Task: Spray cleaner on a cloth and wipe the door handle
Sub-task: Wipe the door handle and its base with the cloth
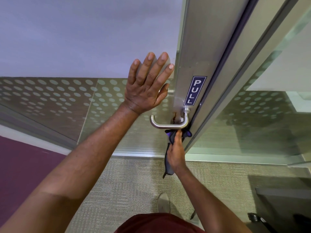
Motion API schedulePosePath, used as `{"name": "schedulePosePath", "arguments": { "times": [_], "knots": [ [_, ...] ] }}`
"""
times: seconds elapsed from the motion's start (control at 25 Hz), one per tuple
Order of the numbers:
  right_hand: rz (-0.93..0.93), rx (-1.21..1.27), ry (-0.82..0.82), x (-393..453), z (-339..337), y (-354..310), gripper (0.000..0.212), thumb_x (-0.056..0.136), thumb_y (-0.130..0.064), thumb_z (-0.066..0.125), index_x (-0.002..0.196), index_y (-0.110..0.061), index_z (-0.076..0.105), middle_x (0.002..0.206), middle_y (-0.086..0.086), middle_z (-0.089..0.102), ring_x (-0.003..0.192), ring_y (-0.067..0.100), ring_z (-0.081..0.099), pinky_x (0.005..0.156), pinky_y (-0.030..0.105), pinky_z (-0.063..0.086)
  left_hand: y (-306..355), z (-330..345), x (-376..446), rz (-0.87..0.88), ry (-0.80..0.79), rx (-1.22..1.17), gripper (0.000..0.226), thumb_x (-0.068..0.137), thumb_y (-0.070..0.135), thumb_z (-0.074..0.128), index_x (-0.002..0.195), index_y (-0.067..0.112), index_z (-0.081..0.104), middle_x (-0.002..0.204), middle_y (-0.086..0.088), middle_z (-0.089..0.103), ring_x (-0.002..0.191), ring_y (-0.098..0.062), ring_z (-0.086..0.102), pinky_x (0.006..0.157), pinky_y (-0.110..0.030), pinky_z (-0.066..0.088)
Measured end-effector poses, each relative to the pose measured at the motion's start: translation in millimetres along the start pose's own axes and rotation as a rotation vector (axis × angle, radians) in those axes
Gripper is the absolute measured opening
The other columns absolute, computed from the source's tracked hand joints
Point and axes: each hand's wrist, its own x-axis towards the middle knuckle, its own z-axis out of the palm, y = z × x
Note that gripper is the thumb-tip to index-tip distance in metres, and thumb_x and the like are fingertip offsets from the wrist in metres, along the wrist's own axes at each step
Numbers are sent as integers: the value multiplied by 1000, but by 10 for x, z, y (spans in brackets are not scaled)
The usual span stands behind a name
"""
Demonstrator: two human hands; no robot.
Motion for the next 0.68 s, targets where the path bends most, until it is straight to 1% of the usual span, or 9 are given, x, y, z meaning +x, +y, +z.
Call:
{"name": "schedulePosePath", "arguments": {
  "times": [0.04, 0.12, 0.24, 0.32, 0.4, 0.48, 0.52, 0.56, 0.68],
  "knots": [
    [-9, -42, -18, -4, 71, -19, 78, 100, 8, 43, 167, -10, 8, 174, 5, 13, 157, 24, 26, 123, 21, 22, -5, 0, -11, 2, 1, 2, 66, 99, 37, 60, 158, 16, 39, 166, -9, 27, 165, -26, 0, 131, -49, 9],
    [-55, -154, -56, -33, 176, -5, 78, 101, 6, 43, 167, -13, 7, 175, 7, 9, 159, 25, 22, 124, 27, 23, 7, 2, -28, 4, 6, 3, 68, 99, 38, 59, 160, 16, 37, 174, -8, 21, 165, -26, 3, 132, -49, 8],
    [-120, -236, -26, -62, 214, 56, 76, 102, 6, 41, 167, -16, 9, 174, 13, 12, 161, 25, 15, 126, 32, 16, 44, -1, -40, 16, 1, -9, 73, 98, 38, 60, 163, 17, 33, 178, -5, 7, 165, -27, 4, 132, -50, 7],
    [-160, -257, 34, -69, 210, 69, 73, 101, 8, 45, 166, -11, 17, 171, 17, 20, 159, 28, 20, 128, 35, 17, 69, -19, -47, 21, -3, -25, 78, 98, 39, 61, 166, 17, 28, 178, -5, 6, 165, -27, 5, 132, -50, 8],
    [-229, -275, 115, -60, 208, 84, 73, 93, 11, 57, 160, -2, 31, 165, 23, 33, 153, 36, 35, 123, 36, 23, 92, -37, -47, 22, 4, -40, 81, 97, 39, 61, 167, 17, 25, 178, -6, 8, 165, -27, 6, 133, -50, 7],
    [-324, -315, 206, -4, 211, 105, 78, 78, 16, 72, 151, 6, 45, 154, 28, 48, 140, 43, 51, 115, 46, 39, 102, -32, -27, 30, 11, -50, 82, 96, 39, 60, 167, 18, 25, 178, -5, 9, 165, -28, 7, 133, -50, 7],
    [-381, -332, 247, 57, 205, 116, 80, 72, 18, 77, 147, 7, 49, 148, 30, 54, 135, 43, 55, 109, 49, 47, 90, -21, -6, 33, 14, -51, 83, 96, 39, 61, 167, 19, 25, 178, -5, 10, 165, -28, 7, 133, -50, 7],
    [-437, -333, 277, 121, 188, 105, 83, 66, 19, 79, 144, 7, 52, 141, 30, 58, 131, 42, 55, 106, 48, 51, 72, -13, 13, 34, 16, -50, 82, 95, 39, 61, 167, 19, 27, 178, -5, 10, 165, -28, 8, 133, -49, 6],
    [-590, -288, 329, 344, 151, -3, 86, 57, 20, 80, 136, 1, 51, 118, 29, 67, 116, 36, 51, 105, 44, 44, -6, -18, 33, 27, 14, -27, 75, 94, 40, 62, 161, 21, 35, 178, -4, 12, 165, -27, 7, 133, -49, 7]
  ]
}}
